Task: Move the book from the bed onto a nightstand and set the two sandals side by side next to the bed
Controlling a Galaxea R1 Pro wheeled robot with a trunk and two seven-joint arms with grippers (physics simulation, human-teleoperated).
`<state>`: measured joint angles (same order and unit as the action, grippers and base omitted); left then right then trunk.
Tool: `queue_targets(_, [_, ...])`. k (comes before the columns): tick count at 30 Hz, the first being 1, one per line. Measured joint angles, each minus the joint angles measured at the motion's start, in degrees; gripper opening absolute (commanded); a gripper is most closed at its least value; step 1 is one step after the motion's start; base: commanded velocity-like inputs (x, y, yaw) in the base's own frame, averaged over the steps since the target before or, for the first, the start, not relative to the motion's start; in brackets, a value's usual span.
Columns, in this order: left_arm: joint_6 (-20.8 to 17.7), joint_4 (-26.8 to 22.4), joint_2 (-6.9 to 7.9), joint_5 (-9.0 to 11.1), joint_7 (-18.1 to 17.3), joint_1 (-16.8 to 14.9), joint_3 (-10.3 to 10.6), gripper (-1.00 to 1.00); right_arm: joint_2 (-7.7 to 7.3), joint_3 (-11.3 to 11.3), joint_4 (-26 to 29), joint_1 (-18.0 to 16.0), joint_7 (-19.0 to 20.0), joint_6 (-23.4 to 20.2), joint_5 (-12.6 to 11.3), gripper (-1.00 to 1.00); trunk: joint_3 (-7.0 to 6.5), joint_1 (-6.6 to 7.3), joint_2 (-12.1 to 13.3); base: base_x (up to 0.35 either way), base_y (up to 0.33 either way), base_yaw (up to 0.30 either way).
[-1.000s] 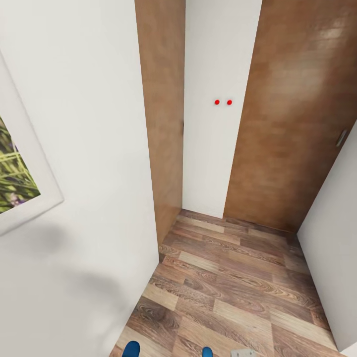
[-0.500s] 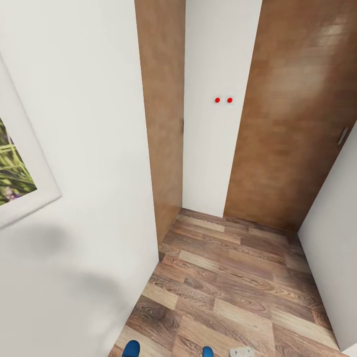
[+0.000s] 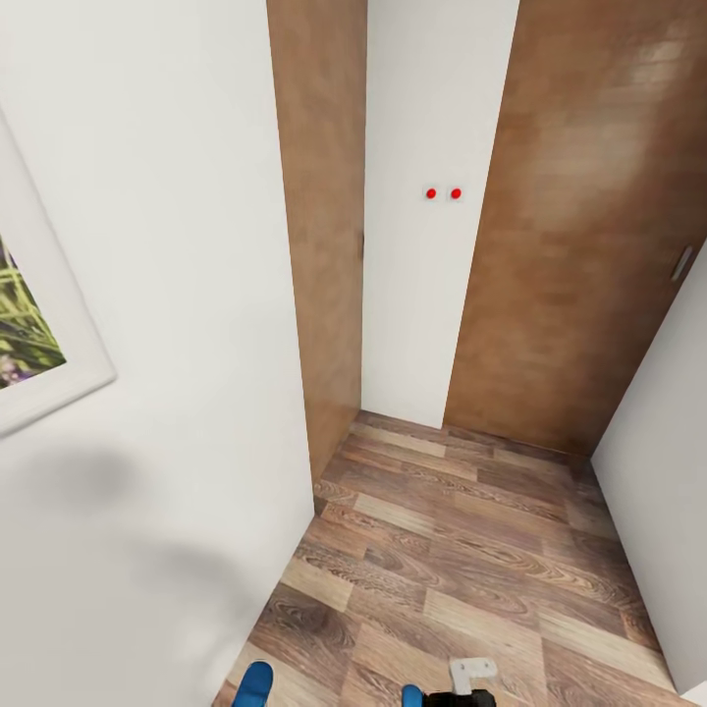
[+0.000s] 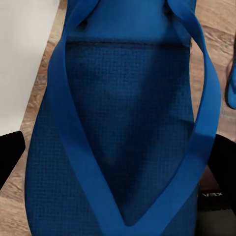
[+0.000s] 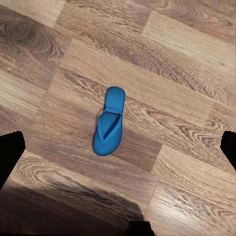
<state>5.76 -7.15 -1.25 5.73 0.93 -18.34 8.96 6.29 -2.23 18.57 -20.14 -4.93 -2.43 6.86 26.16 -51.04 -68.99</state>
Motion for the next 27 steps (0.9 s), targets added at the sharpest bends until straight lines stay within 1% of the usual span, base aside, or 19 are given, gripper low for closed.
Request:
queue_targets(7, [-0.17,-0.08,-0.06,-0.03,0.52,-2.67,0.04,-1.00,-0.01,-0.02,-0.27,-1.08,-0.07,-2.45,-0.04,1.00,1.26,-1.54,-2.81,0.000,0.000,0.000])
queue_targets(15, [-0.48,-0.11,-0.15,-0.12,0.47,-5.92,0.18,-1.00,-0.01,0.00,-0.83,-1.27,-0.01,-3.03,-0.07,1.00,2.70,-3.30,-6.02,0.000,0.000,0.000])
queue_targets(19, [-2.22,-0.41,-0.15,-0.05,0.38,-7.38,0.24,-1.00,-0.01,0.03,-1.86,-1.29,0.01,-2.96,-0.04,1.00,3.41,-4.17,-7.62,0.000,0.000,0.000])
queue_targets(24, [-3.56,-1.44,-0.43,-0.22,0.38,-8.24,0.37,-1.00,-0.01,0.07,-2.60,-1.30,0.02,-2.91,0.00,1.00,4.31,-5.27,-9.63,0.000,0.000,0.000])
queue_targets(27, [-4.55,-3.39,-0.65,-0.39,0.32,-8.62,0.47,-1.00,0.04,0.07,-2.80,-1.30,0.02,-2.89,0.01,1.00,4.85,-5.93,-10.83,0.000,0.000,0.000])
